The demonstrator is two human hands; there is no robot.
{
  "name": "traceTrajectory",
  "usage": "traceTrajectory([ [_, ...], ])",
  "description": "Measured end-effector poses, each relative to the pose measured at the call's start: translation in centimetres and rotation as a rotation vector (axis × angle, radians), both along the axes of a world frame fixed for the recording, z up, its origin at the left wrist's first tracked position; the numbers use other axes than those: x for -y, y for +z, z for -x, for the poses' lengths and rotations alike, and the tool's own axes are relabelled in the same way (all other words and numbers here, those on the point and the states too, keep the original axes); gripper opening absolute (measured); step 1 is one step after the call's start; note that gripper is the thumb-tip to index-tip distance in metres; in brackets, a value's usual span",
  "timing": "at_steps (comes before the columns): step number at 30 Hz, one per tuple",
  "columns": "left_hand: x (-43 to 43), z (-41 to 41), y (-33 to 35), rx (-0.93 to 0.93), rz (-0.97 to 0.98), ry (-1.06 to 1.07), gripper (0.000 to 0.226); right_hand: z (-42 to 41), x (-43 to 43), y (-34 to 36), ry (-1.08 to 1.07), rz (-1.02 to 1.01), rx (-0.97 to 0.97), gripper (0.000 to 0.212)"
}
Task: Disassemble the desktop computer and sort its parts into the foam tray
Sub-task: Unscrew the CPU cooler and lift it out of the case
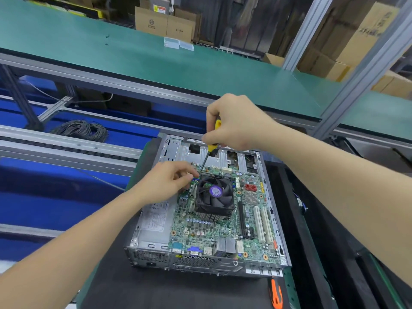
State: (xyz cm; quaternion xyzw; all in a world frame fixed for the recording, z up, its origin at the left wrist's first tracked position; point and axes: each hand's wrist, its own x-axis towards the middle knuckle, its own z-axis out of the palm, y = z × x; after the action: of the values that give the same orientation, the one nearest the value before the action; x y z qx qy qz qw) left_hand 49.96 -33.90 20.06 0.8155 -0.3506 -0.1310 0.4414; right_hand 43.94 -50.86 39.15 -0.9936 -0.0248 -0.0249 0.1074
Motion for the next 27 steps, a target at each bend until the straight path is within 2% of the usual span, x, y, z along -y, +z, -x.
traceTrajectory([
  [3, -0.4, -0.1, 0.6, -0.114, 0.118, -0.048, 0.013, -0.1, 0.0, -0.1, -0.002, -0.014, 0.008, 0.013],
  [5, -0.2, 0.2, 0.9, -0.064, 0.169, -0.058, 0.013, -0.2, -0.1, 0.1, -0.006, -0.011, 0.016, 0.013],
  [9, 1.0, 0.2, 0.4, 0.125, 0.084, 0.003, 0.023, -0.4, -0.2, 0.3, -0.025, -0.032, 0.018, 0.012],
  [12, 1.1, -0.2, -0.5, 0.123, 0.077, 0.070, 0.025, -0.3, -0.9, -0.3, -0.005, -0.019, -0.010, 0.012],
  [16, 1.2, -0.2, -1.4, 0.133, 0.113, 0.058, 0.031, -0.4, -1.8, -1.8, 0.005, 0.001, -0.060, 0.012],
  [24, 0.7, -0.2, -2.1, 0.113, 0.132, 0.056, 0.011, -0.5, -1.5, -2.0, -0.017, 0.008, -0.053, 0.012],
  [27, 0.7, -0.2, -2.1, 0.103, 0.127, 0.060, 0.010, -0.6, -1.5, -1.7, -0.015, 0.008, -0.038, 0.010],
])
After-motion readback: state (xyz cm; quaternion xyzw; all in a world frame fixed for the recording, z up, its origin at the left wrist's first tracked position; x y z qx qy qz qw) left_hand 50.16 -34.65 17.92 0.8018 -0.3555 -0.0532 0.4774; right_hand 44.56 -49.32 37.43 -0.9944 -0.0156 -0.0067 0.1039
